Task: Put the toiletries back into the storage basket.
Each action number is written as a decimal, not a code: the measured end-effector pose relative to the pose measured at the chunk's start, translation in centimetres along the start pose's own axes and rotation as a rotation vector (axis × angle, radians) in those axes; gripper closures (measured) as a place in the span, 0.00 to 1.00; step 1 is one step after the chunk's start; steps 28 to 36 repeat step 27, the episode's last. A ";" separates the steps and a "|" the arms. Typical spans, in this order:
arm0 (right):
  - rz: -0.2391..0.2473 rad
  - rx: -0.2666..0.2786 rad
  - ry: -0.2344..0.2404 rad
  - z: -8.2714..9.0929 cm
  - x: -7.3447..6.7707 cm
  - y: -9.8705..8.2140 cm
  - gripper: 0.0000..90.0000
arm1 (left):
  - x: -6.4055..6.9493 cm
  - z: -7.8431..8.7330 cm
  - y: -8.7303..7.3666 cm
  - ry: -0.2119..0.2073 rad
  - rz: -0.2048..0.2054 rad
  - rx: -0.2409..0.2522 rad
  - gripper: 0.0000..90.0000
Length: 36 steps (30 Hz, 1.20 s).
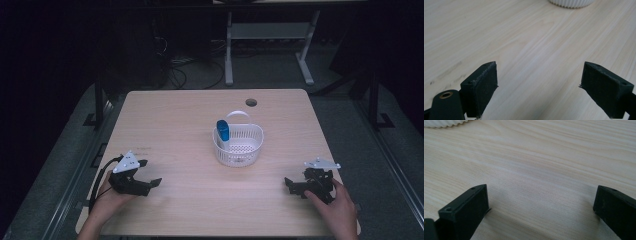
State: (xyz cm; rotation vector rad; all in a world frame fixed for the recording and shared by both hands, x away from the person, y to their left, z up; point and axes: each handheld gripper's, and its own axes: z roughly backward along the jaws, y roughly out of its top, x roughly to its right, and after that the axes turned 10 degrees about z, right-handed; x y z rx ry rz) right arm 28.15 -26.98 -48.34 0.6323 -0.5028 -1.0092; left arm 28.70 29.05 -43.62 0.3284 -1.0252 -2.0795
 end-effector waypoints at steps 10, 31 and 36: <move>0.000 0.000 0.000 0.0 0.0 0.0 0.00 | -0.7 -1.1 -2.4 0.073 -0.016 -0.121 0.15; 0.000 0.000 0.000 0.0 0.0 0.0 0.00 | -1.5 -1.3 -3.4 0.030 0.041 -0.099 0.15; 0.000 0.000 0.000 0.0 0.0 0.0 0.00 | -1.5 -1.3 -3.4 0.030 0.041 -0.099 0.15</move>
